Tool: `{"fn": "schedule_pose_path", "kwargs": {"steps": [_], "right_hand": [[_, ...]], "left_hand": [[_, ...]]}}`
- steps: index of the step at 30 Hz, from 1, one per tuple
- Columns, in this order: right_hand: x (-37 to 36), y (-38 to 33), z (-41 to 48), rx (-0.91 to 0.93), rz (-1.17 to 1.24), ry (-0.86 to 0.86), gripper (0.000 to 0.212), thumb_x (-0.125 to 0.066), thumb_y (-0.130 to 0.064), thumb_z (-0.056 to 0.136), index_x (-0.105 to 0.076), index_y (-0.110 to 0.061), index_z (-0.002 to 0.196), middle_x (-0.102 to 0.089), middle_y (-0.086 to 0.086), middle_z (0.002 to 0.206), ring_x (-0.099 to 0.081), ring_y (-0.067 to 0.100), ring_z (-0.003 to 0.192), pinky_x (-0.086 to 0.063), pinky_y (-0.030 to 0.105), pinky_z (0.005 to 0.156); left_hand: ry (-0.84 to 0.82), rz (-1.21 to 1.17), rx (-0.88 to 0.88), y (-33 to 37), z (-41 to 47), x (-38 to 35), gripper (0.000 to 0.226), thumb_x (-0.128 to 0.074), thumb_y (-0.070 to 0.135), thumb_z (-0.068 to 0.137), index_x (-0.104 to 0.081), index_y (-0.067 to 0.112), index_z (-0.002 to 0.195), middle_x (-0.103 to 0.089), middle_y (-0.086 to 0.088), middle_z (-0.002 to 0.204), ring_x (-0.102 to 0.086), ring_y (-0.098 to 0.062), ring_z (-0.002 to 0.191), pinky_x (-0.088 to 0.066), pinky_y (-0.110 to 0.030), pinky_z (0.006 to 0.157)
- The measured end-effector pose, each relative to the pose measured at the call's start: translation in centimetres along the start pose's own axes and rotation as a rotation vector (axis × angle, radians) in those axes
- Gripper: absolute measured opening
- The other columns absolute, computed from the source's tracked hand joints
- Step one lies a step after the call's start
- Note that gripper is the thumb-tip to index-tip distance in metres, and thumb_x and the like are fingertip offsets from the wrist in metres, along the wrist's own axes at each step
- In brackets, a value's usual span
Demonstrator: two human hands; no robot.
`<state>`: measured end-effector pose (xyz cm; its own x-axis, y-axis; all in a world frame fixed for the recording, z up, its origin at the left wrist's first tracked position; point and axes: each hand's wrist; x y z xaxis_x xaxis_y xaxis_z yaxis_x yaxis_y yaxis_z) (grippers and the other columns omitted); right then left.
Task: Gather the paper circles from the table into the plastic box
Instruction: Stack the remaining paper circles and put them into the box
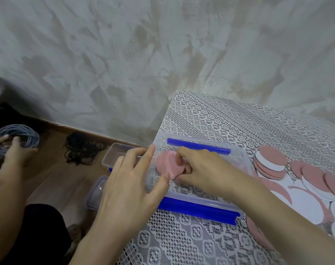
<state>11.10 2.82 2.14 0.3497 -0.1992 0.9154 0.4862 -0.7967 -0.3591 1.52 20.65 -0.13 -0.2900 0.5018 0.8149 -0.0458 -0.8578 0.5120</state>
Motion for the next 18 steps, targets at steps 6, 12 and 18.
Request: {"fn": "schedule_pose_path", "kwargs": {"steps": [6, 12, 18], "right_hand": [[-0.3, -0.5, -0.2, -0.011, -0.045, 0.006, 0.027, -0.069, -0.042, 0.091, -0.05, -0.027, 0.105, -0.06, -0.011, 0.089, -0.058, 0.009, 0.079, -0.053, 0.033, 0.071], [0.6, -1.2, -2.0, 0.009, -0.291, 0.098, 0.032, -0.055, -0.042, 0.099, -0.052, -0.022, 0.123, -0.066, 0.001, 0.111, -0.063, 0.025, 0.098, -0.053, 0.04, 0.078], [2.2, -0.9, -5.9, -0.033, -0.445, 0.3, 0.041, -0.047, -0.046, 0.104, -0.05, -0.017, 0.132, -0.06, 0.008, 0.12, -0.054, 0.031, 0.113, -0.04, 0.039, 0.075]], "left_hand": [[-0.004, 0.002, -0.002, 0.7, -0.2, 0.4, 0.071, -0.044, 0.059, 0.09, -0.032, 0.033, 0.154, -0.041, 0.02, 0.133, -0.035, 0.004, 0.113, -0.035, -0.02, 0.084], [0.006, 0.181, -0.03, 1.7, 0.2, 1.1, 0.063, -0.051, 0.052, 0.092, -0.046, 0.023, 0.148, -0.052, 0.006, 0.133, -0.044, -0.015, 0.111, -0.045, -0.033, 0.088], [0.031, 0.373, -0.163, 4.6, 2.1, 1.8, 0.06, -0.054, 0.047, 0.09, -0.055, 0.014, 0.14, -0.062, -0.01, 0.129, -0.056, -0.035, 0.108, -0.052, -0.045, 0.088]]}}
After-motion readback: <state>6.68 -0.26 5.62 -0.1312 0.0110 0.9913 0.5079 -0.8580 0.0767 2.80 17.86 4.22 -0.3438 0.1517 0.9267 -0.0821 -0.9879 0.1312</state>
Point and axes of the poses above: each hand's wrist, its own z-axis towards the middle knuckle, its own x-axis out of the back of the hand, y = z × x
